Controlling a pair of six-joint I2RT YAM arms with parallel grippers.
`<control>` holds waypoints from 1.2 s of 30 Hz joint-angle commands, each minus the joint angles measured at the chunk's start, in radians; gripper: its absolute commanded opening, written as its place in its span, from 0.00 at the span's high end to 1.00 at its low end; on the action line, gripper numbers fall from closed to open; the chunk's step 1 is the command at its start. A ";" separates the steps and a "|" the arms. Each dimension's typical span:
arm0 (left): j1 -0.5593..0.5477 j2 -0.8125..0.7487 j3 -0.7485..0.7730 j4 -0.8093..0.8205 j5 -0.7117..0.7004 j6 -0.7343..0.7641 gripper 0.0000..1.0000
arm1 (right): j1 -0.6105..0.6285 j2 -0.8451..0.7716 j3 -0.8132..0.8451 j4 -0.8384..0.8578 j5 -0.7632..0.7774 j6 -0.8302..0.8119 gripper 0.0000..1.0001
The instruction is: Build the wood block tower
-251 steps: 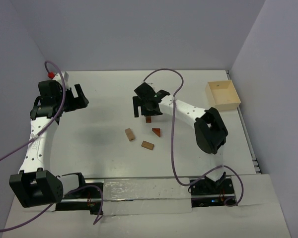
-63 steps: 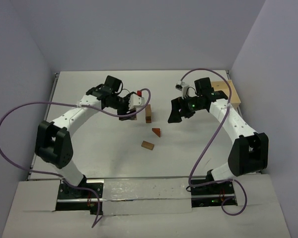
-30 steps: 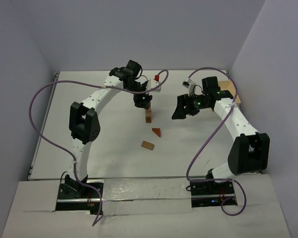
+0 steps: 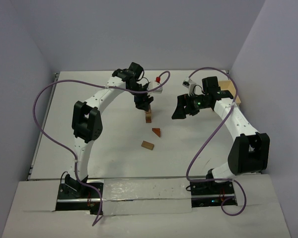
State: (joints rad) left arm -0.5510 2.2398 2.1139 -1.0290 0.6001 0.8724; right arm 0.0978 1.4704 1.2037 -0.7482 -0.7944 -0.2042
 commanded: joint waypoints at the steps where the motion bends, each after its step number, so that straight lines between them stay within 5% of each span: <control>1: -0.009 -0.007 0.029 0.021 0.012 -0.018 0.72 | -0.007 -0.021 -0.001 0.026 -0.017 0.005 0.00; 36: -0.017 0.024 0.050 0.050 -0.010 -0.043 0.68 | -0.009 -0.015 0.002 0.026 -0.025 0.008 0.00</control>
State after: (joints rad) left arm -0.5575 2.2616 2.1269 -1.0016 0.5763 0.8375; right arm 0.0975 1.4704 1.2030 -0.7475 -0.7990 -0.2020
